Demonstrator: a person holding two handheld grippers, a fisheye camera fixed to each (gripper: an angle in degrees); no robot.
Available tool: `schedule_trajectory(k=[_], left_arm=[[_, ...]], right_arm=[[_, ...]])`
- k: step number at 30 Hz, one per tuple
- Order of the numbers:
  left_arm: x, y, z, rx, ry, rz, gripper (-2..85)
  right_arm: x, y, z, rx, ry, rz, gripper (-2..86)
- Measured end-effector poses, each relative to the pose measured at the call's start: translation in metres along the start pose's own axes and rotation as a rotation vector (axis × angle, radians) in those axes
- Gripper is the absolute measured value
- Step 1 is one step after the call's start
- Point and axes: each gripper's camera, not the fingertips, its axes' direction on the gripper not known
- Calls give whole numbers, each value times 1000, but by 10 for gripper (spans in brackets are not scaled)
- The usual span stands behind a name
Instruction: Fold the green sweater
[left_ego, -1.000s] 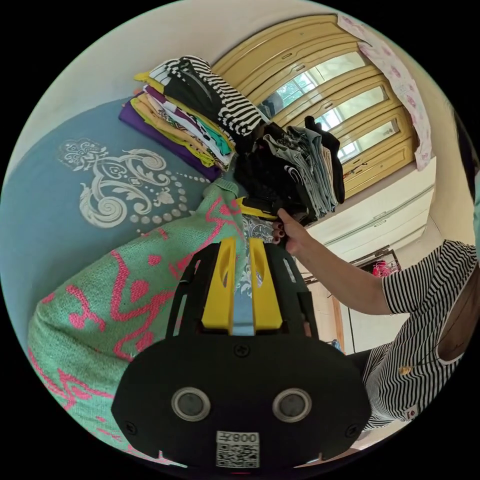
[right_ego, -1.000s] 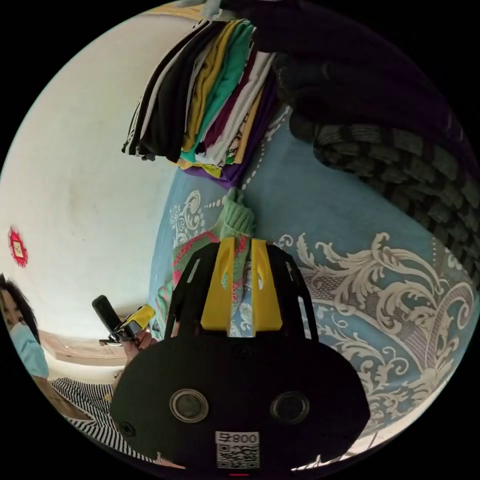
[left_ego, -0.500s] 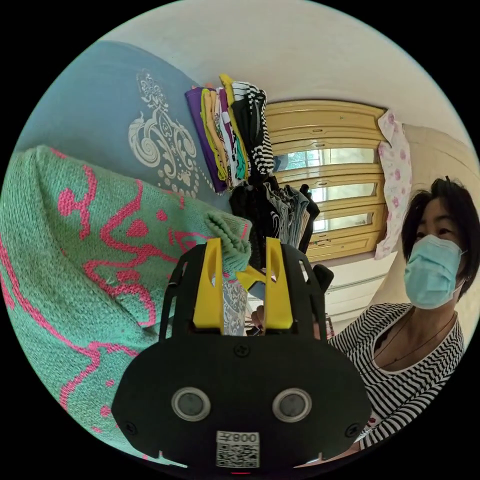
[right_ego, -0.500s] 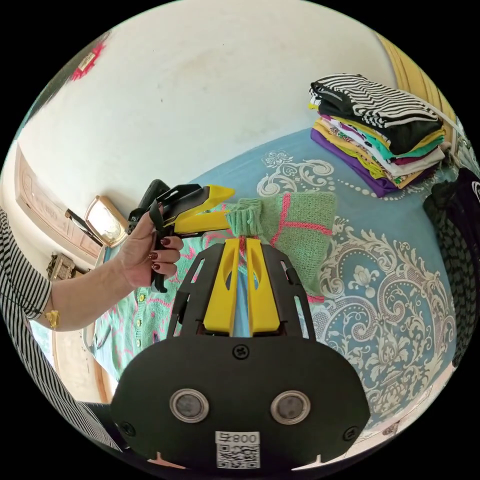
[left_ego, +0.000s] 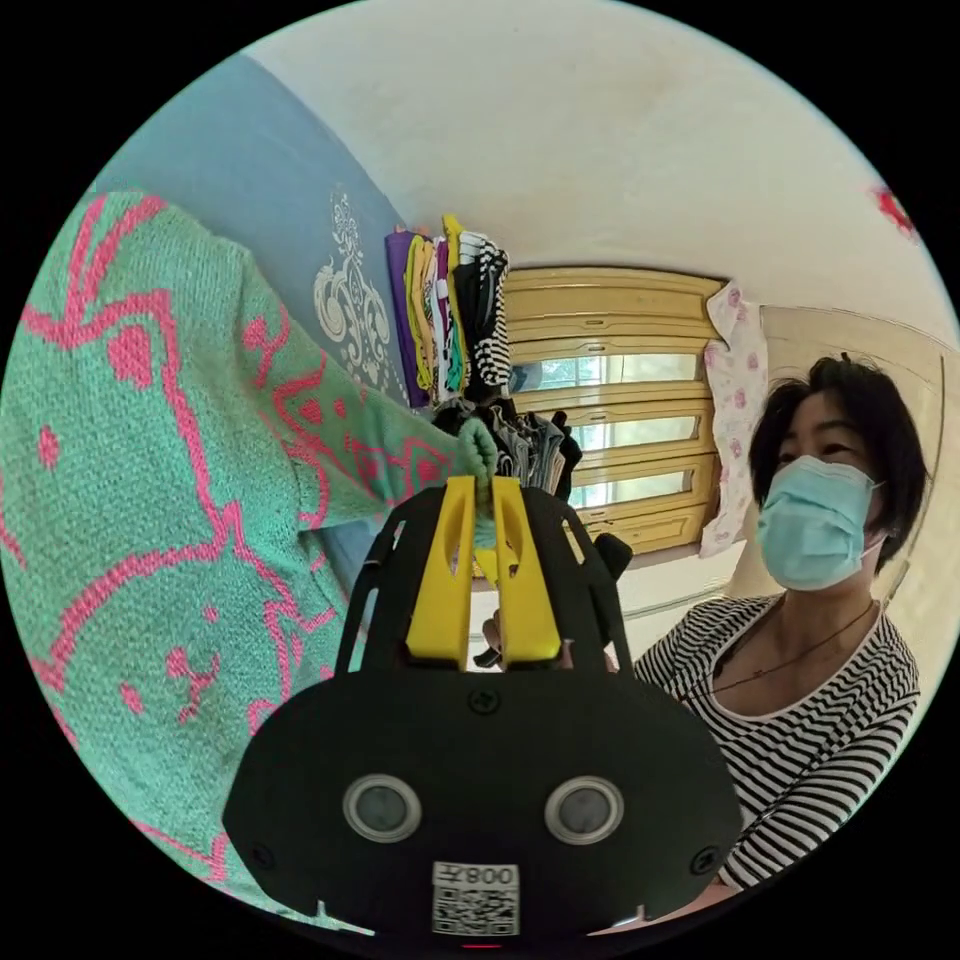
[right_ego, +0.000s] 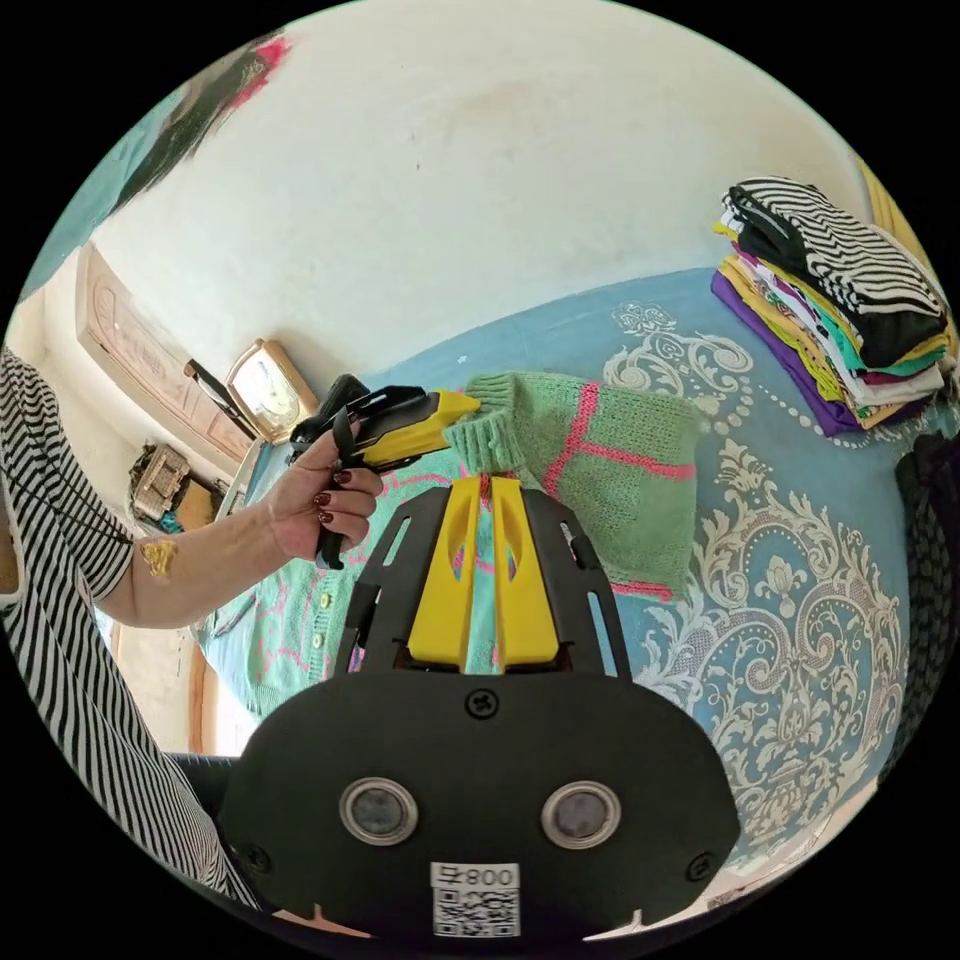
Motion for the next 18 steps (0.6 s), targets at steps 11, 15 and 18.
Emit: schedule_trajectory(k=[11,15,18], left_arm=[[87,81,-175,271,-176,28,29],[98,113,-221,356,-205,-14,30],[107,138,-251,401,-226,-39,30]], right_arm=[[-95,-46,70,-102,-329,-247,21],[-132,-52,106,-169,-417,-312,20],[-154,-55,129,-223,-474,-350,20]])
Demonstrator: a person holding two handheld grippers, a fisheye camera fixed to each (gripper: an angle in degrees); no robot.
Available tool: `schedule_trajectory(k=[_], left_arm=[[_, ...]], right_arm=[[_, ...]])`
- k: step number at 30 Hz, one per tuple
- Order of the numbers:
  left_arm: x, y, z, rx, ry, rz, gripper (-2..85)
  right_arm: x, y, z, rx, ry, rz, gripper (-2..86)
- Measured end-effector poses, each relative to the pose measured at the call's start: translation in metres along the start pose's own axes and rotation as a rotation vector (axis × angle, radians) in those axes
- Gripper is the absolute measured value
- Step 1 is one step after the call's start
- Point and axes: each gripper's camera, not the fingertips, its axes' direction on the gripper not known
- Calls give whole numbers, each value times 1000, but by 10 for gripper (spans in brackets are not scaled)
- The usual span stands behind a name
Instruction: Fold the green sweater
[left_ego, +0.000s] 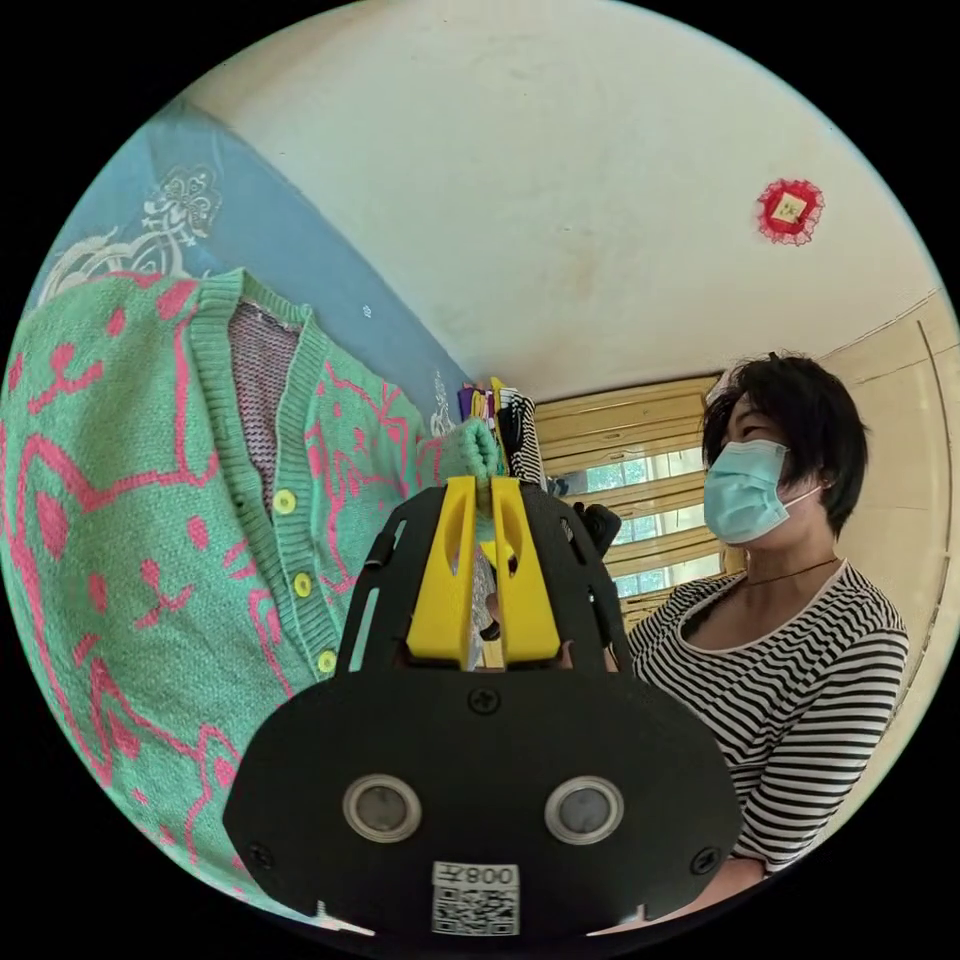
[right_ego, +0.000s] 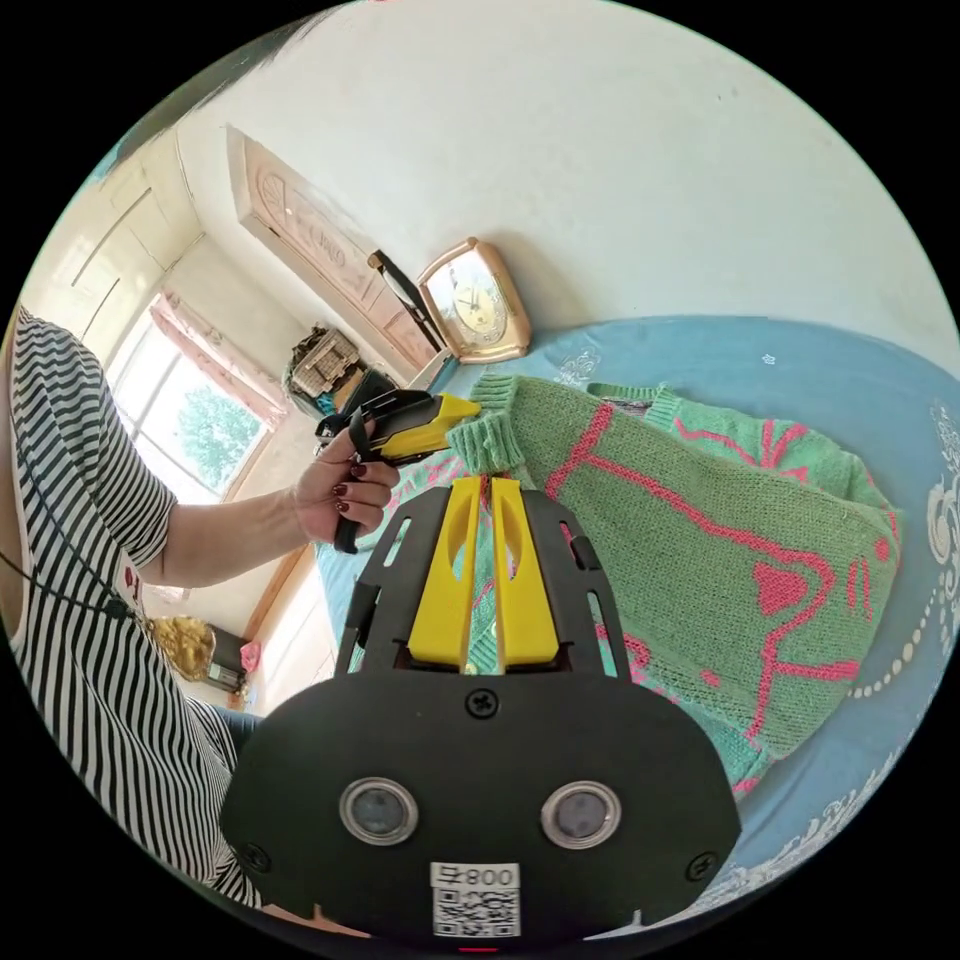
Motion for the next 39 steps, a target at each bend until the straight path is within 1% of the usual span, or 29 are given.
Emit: schedule_trajectory(k=[6,10,13,17,18,20,21,23,26,28,30,31,34,36,39], left_arm=[[-4,21,-61,65,-44,-49,29],[-14,31,-91,80,-80,-73,30],[-24,37,-108,88,-96,-93,30],[-45,47,-128,84,-133,-148,31],[-48,48,-130,84,-133,-157,31],[-58,55,-137,83,-129,-201,32],[-59,56,-138,80,-125,-205,32],[-60,58,-140,74,-135,-206,32],[-61,59,-143,111,-110,-221,32],[-58,58,-142,124,-107,-222,31],[-52,57,-142,130,-102,-217,30],[-45,56,-143,136,-105,-195,30],[-26,55,-149,172,-147,-141,29],[-22,58,-153,197,-185,-142,28],[-27,61,-149,187,-234,-192,27]], right_arm=[[-11,-17,51,-97,-61,-46,19],[-11,-25,79,-154,-71,-51,18],[-14,-30,103,-209,-40,-75,17],[-26,-34,141,-335,6,-181,9],[-31,-33,148,-377,-13,-210,8],[-38,-30,152,-403,-51,-269,8],[-39,-31,152,-414,-27,-269,9],[-32,-38,147,-384,4,-226,12],[-14,-54,147,-340,-12,-170,28],[-10,-57,165,-412,22,-201,49],[-14,-56,191,-543,56,-254,47],[-16,-57,193,-549,57,-266,43],[-34,-63,186,-483,56,-335,21],[-41,-67,190,-476,35,-345,11],[-40,-71,207,-513,30,-330,5]])
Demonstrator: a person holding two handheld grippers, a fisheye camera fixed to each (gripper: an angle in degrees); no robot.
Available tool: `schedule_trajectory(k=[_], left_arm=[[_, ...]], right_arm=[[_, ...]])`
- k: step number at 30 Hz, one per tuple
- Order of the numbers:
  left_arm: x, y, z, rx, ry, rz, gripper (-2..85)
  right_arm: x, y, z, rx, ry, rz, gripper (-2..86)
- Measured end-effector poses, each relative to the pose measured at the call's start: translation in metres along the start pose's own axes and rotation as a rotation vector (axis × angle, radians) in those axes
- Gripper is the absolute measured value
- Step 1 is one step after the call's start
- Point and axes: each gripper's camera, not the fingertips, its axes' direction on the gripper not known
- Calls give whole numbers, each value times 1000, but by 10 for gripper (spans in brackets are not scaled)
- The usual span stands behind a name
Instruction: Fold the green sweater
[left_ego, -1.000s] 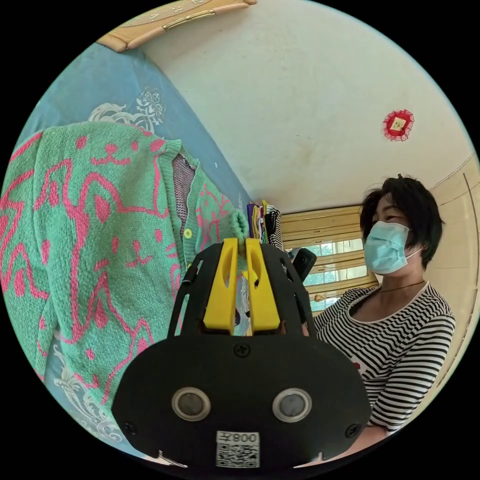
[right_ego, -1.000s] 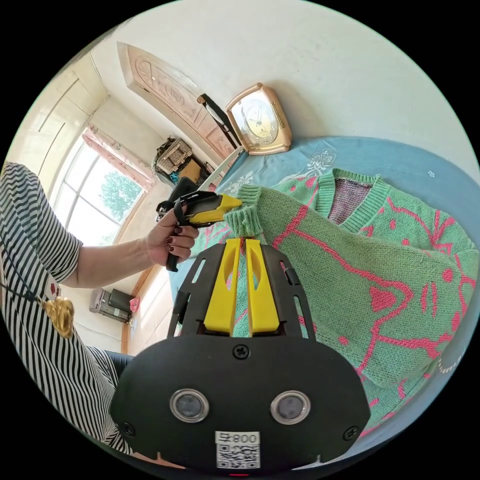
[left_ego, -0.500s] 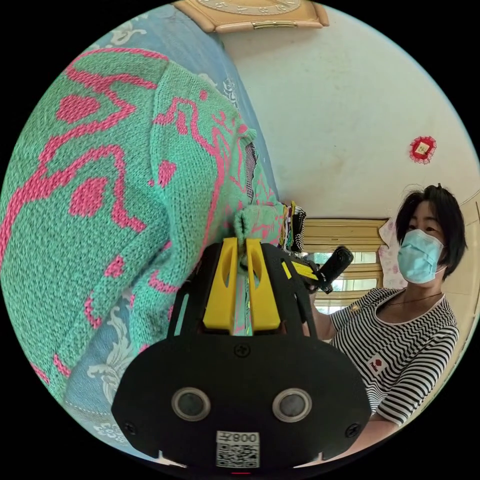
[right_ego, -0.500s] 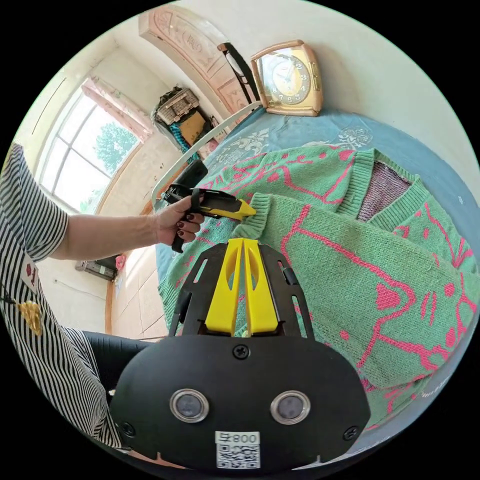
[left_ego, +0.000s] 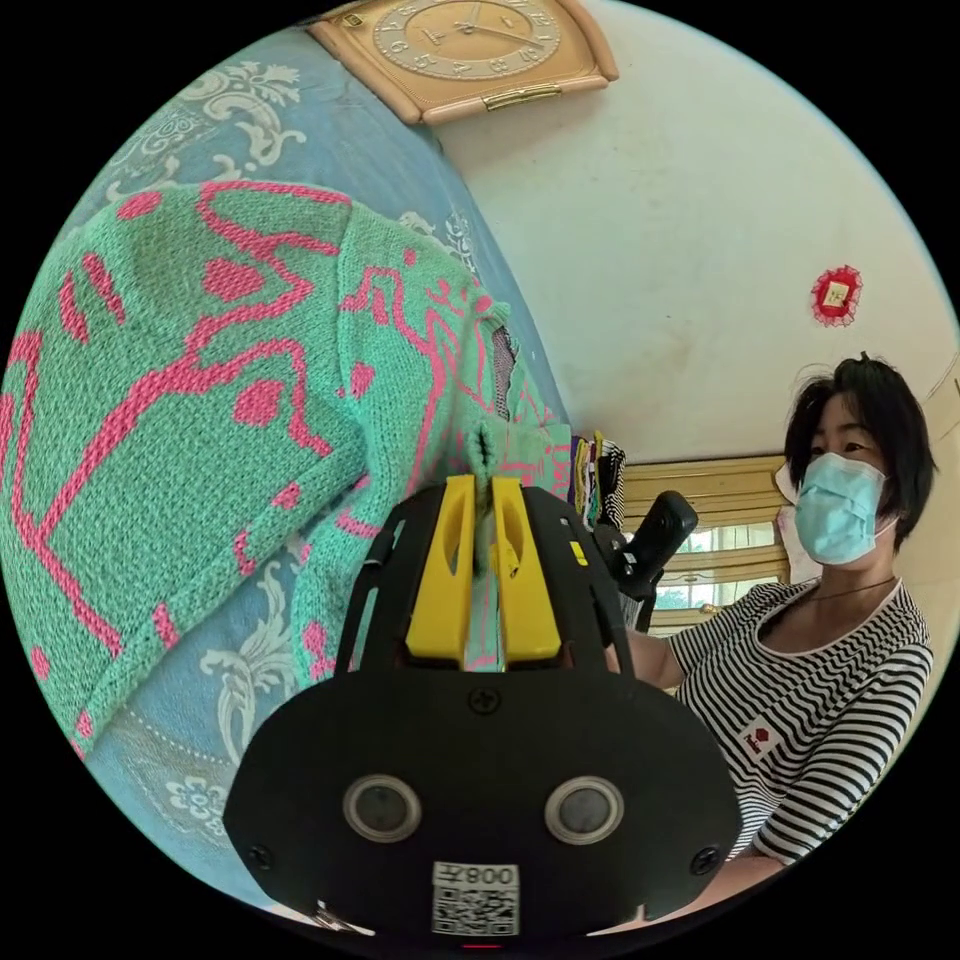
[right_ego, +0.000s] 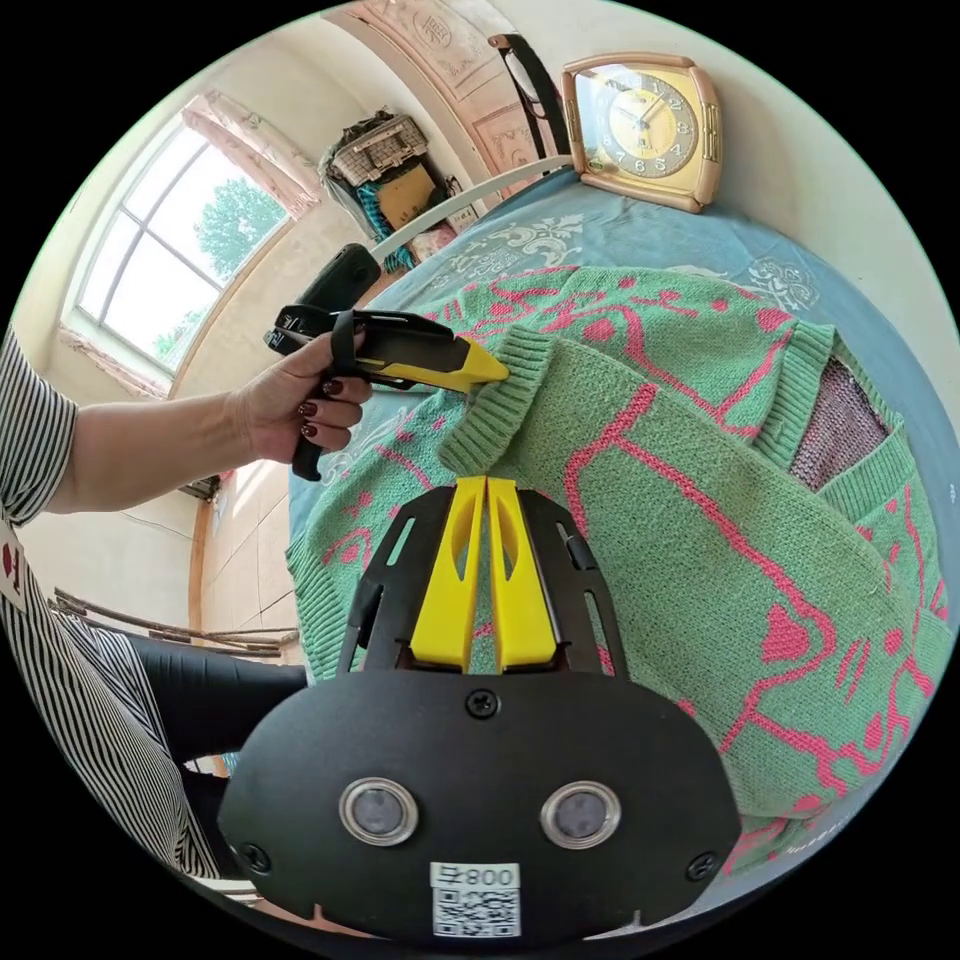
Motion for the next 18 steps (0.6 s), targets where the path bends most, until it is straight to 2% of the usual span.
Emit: schedule_trajectory(k=[7,13,15,18], left_arm=[[12,9,14,48,-118,-47,23],[51,17,28,217,-165,-18,20],[70,10,48,188,-137,56,26],[102,-13,110,-12,-59,231,55]], right_arm=[[17,-20,21,-73,-85,74,1],[30,-17,4,-22,-177,161,3],[39,4,-28,92,-192,267,5],[60,54,-80,234,-131,453,10]])
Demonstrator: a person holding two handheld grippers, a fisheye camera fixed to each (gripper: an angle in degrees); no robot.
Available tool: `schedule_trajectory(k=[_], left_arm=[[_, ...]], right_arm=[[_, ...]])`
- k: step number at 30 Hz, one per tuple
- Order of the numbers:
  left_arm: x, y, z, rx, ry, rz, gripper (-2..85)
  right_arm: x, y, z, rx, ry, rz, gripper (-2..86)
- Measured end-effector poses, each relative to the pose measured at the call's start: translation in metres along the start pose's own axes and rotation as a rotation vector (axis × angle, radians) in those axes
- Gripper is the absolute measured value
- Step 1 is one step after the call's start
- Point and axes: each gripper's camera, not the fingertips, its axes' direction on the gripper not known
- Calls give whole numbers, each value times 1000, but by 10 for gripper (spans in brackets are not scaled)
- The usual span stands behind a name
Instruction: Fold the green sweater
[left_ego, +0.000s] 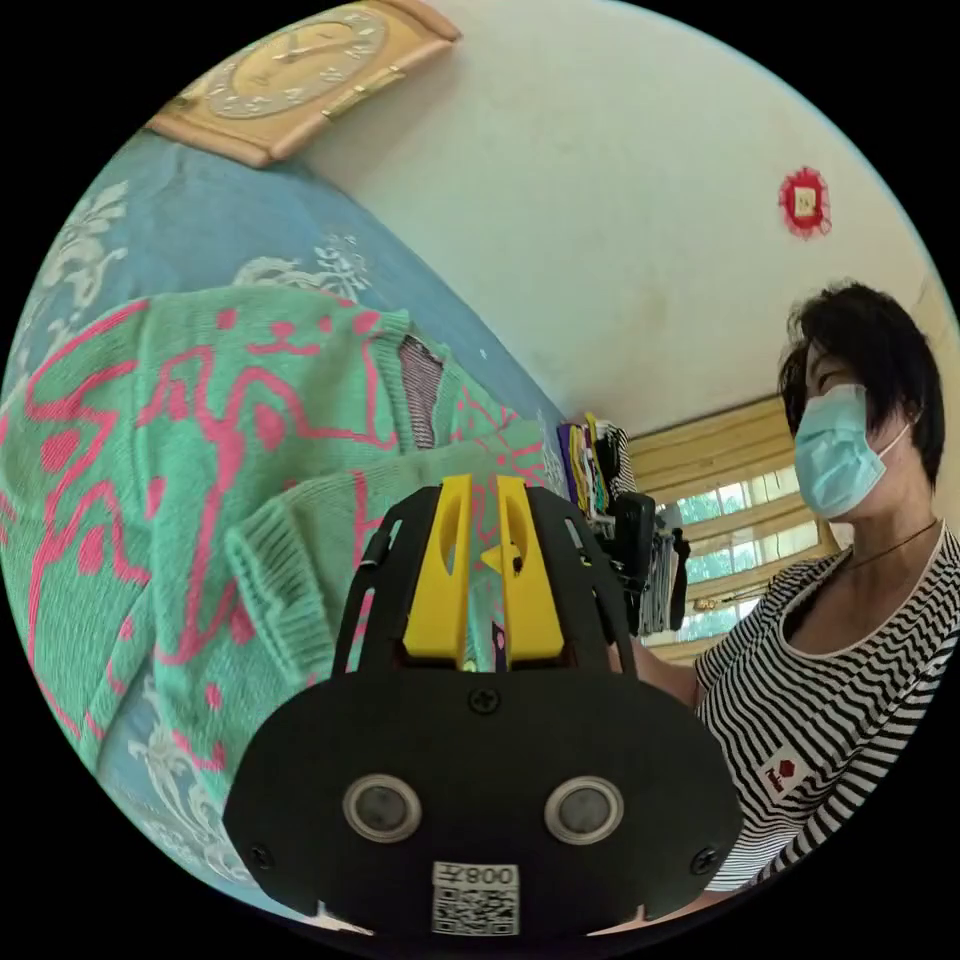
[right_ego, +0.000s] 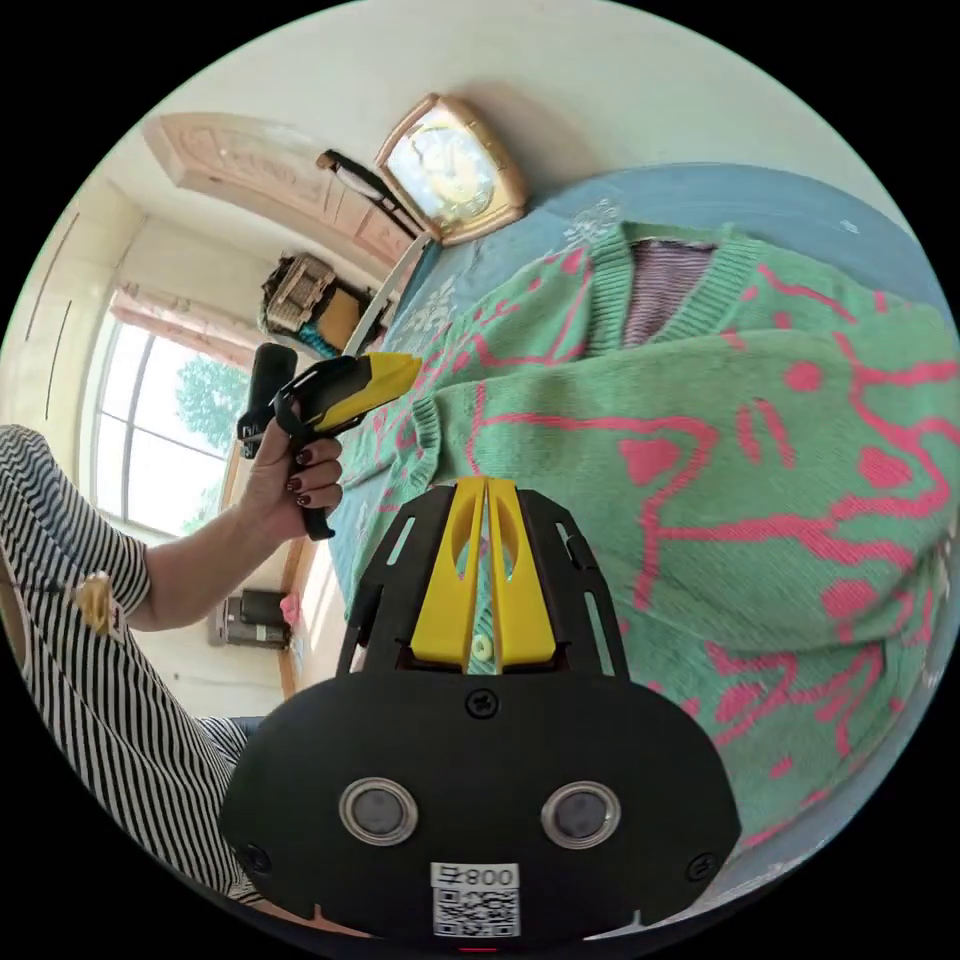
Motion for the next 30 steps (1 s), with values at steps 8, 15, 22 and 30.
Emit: schedule_trajectory(k=[8,15,22,30], left_arm=[[69,-95,196,-393,103,402,88],[82,-121,293,-563,30,444,79],[92,-110,322,-546,51,466,29],[100,-101,358,-511,-7,536,23]], right_arm=[[44,42,-100,146,580,185,72],[22,47,-63,28,785,38,70],[27,56,-68,80,705,107,38],[35,92,-110,239,668,258,5]])
